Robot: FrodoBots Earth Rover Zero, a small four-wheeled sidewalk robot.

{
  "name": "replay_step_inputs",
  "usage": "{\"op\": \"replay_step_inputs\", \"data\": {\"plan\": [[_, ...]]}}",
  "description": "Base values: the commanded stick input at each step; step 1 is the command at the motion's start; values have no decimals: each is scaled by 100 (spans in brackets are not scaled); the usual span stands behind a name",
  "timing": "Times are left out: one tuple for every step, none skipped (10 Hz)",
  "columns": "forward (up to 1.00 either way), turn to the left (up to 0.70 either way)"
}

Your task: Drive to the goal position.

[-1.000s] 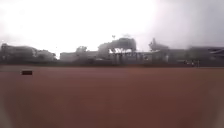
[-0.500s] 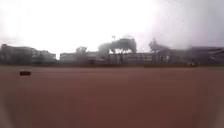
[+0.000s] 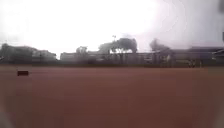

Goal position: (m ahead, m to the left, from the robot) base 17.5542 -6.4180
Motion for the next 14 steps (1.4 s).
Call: {"op": "replay_step_inputs", "data": {"plan": [[50, 0], [50, 0], [50, 0], [50, 0], [50, 0], [50, 0], [50, 0], [50, 0], [50, 0], [50, 0], [50, 0], [50, 0], [50, 0], [50, 0]]}}
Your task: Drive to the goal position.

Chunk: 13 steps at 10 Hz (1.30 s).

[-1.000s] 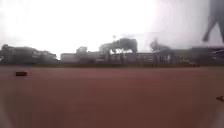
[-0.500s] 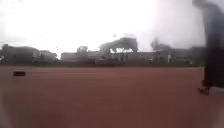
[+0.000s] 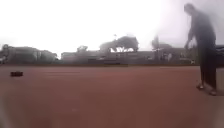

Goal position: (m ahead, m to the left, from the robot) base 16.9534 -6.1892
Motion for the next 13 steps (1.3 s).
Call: {"op": "replay_step_inputs", "data": {"plan": [[50, 0], [50, 0], [50, 0], [50, 0], [50, 0], [50, 0], [50, 0], [50, 0], [50, 0], [50, 0], [50, 0], [50, 0], [50, 0]]}}
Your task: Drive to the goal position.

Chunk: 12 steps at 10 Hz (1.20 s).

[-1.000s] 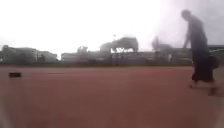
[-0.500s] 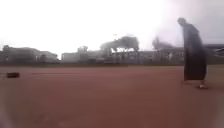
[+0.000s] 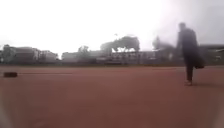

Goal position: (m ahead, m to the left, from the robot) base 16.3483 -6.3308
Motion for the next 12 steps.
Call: {"op": "replay_step_inputs", "data": {"plan": [[50, 0], [50, 0], [50, 0], [50, 0], [50, 0], [50, 0], [50, 0], [50, 0], [50, 0], [50, 0], [50, 0], [50, 0]]}}
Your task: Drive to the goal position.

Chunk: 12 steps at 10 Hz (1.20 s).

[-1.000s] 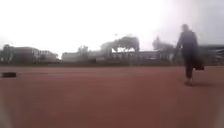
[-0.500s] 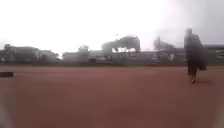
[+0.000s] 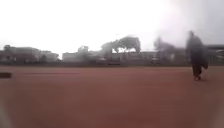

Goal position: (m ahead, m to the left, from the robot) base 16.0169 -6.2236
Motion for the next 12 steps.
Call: {"op": "replay_step_inputs", "data": {"plan": [[50, 0], [50, 0], [50, 0], [50, 0], [50, 0], [50, 0], [50, 0], [50, 0], [50, 0], [50, 0], [50, 0], [50, 0]]}}
